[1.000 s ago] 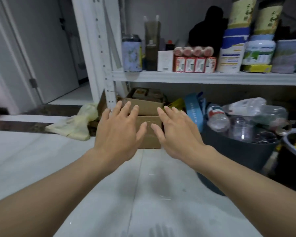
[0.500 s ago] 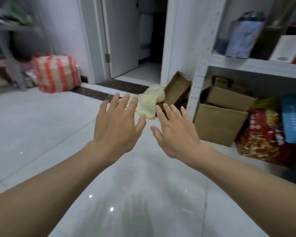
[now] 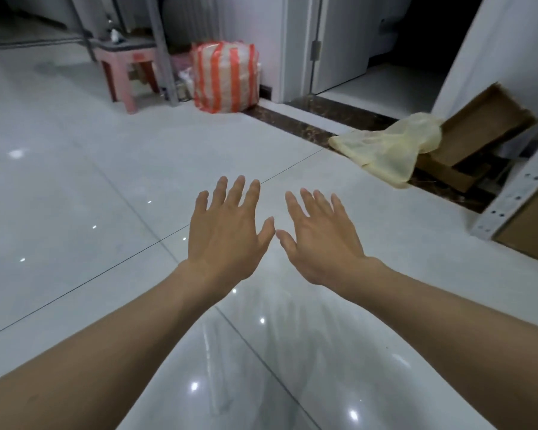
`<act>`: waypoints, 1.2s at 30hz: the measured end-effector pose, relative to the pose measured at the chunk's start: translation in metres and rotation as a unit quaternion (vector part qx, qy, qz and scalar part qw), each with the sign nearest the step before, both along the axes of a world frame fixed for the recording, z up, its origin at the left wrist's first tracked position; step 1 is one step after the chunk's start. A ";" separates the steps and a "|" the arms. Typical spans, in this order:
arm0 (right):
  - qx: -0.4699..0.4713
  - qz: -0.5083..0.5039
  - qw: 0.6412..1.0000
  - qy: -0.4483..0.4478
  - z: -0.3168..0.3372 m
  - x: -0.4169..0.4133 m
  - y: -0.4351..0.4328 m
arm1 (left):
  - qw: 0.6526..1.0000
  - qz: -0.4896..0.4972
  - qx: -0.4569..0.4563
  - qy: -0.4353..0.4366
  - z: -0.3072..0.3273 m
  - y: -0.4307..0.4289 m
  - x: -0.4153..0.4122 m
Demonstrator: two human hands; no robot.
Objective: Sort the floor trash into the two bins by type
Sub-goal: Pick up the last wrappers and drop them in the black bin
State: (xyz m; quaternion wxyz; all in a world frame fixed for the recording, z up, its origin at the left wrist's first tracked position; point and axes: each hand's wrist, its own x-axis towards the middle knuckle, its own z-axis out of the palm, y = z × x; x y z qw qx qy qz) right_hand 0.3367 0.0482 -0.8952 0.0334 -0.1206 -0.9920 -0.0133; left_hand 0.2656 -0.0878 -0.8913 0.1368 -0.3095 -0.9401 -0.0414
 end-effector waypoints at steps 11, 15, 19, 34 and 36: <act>-0.025 0.063 0.996 -0.050 -0.051 -0.040 -0.066 | 0.995 0.077 0.003 -0.060 -0.066 -0.067 -0.025; -0.025 0.067 0.994 -0.076 -0.065 -0.044 -0.072 | 0.986 0.110 0.012 -0.125 -0.103 -0.079 -0.020; -0.031 0.064 0.993 -0.096 -0.077 -0.048 -0.075 | 0.970 0.133 0.000 -0.202 -0.143 -0.082 -0.006; -0.068 0.065 0.989 -0.117 -0.104 -0.046 -0.067 | 0.876 0.182 0.136 -0.425 -0.209 -0.075 0.017; -0.078 0.065 0.988 -0.114 -0.108 -0.044 -0.066 | 0.877 0.187 0.152 -0.416 -0.210 -0.075 0.012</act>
